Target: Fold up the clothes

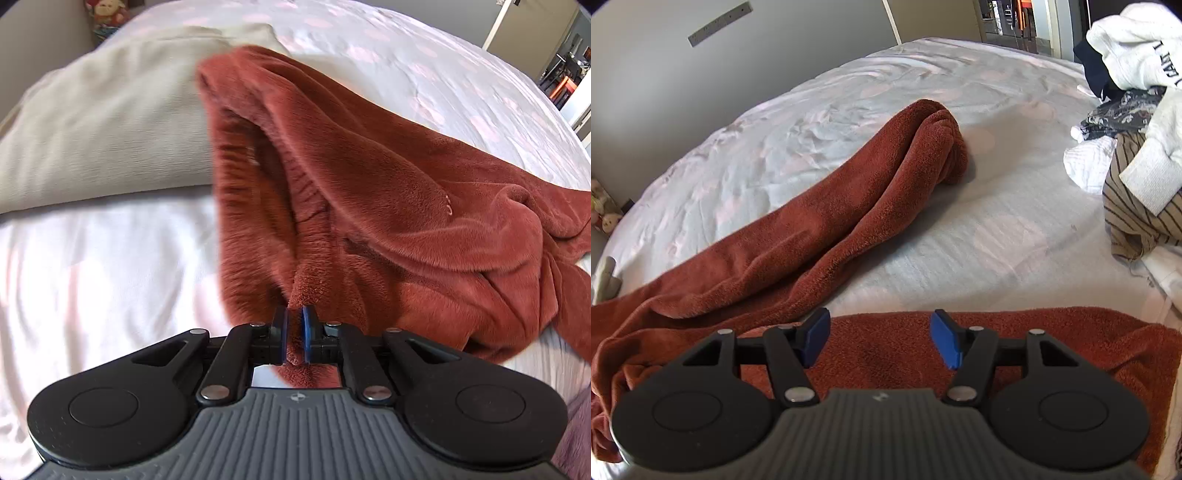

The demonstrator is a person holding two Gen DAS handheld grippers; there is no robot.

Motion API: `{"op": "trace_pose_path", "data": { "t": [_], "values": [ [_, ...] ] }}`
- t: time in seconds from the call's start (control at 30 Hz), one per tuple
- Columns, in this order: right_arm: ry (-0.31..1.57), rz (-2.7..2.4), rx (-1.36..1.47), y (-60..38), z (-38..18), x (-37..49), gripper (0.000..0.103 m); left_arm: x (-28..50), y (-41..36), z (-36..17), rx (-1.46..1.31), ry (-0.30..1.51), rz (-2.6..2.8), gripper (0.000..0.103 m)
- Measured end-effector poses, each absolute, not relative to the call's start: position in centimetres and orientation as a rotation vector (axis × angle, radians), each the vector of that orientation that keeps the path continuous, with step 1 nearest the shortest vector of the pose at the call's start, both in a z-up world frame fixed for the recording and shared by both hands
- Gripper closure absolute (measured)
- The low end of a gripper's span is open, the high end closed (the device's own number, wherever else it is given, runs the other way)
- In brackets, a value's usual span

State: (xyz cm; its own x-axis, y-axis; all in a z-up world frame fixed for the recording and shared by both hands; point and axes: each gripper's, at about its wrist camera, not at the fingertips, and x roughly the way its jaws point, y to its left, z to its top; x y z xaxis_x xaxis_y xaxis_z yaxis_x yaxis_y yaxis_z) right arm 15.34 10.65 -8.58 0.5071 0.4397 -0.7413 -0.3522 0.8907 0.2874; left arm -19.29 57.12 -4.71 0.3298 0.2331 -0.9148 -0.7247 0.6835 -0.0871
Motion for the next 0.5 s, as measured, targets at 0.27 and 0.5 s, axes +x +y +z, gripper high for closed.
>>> {"op": "trace_pose_path", "data": {
  "t": [0.27, 0.5],
  "values": [
    [0.895, 0.491, 0.111, 10.3, -8.1, 14.8, 0.039, -26.3, 57.7, -4.5, -0.619, 1.094, 0.804, 0.103],
    [0.88, 0.483, 0.068, 11.1, -8.0, 14.5, 0.039, -24.7, 57.3, -3.2, -0.617, 0.922, 0.713, 0.061]
  ]
}}
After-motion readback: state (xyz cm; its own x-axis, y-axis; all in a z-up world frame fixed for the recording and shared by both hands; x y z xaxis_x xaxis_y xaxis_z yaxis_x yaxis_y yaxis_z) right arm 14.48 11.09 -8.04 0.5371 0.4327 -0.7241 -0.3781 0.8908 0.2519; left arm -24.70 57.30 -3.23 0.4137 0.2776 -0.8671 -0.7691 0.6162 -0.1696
